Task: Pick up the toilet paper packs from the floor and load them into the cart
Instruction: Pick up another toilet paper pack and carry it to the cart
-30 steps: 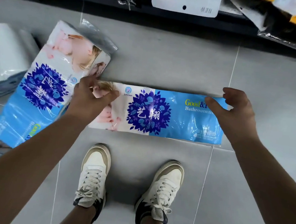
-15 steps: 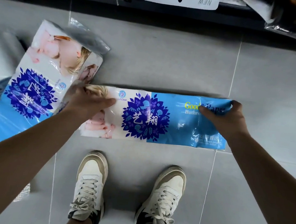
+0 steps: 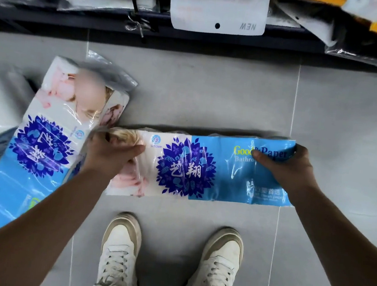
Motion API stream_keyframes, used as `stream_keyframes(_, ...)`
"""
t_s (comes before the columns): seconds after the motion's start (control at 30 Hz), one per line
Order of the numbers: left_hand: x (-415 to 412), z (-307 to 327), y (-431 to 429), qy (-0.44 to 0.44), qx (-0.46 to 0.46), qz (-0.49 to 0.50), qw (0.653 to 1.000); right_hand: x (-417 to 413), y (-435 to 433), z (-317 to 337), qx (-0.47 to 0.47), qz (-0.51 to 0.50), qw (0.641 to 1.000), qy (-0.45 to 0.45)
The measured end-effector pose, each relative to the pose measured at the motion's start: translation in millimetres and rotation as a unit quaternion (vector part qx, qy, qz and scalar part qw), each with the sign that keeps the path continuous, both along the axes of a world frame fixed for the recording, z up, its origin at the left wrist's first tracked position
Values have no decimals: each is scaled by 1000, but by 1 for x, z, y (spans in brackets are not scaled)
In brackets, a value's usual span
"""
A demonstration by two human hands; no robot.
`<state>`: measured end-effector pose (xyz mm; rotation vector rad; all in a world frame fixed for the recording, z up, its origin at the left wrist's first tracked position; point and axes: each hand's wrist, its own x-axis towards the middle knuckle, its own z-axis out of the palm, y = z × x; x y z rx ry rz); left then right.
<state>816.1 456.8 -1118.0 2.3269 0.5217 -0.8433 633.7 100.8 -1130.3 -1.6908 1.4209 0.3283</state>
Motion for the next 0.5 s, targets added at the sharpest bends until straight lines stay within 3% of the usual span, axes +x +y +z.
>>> stream_keyframes(0.3, 15, 9, -12, -72, 7, -12, 997, -1, -9, 18, -42, -38, 995, -88)
stream_keyframes(0.5, 18, 21, -20, -109, -38, 5, 993, 7, -15, 34, -64, -45, 987, -137)
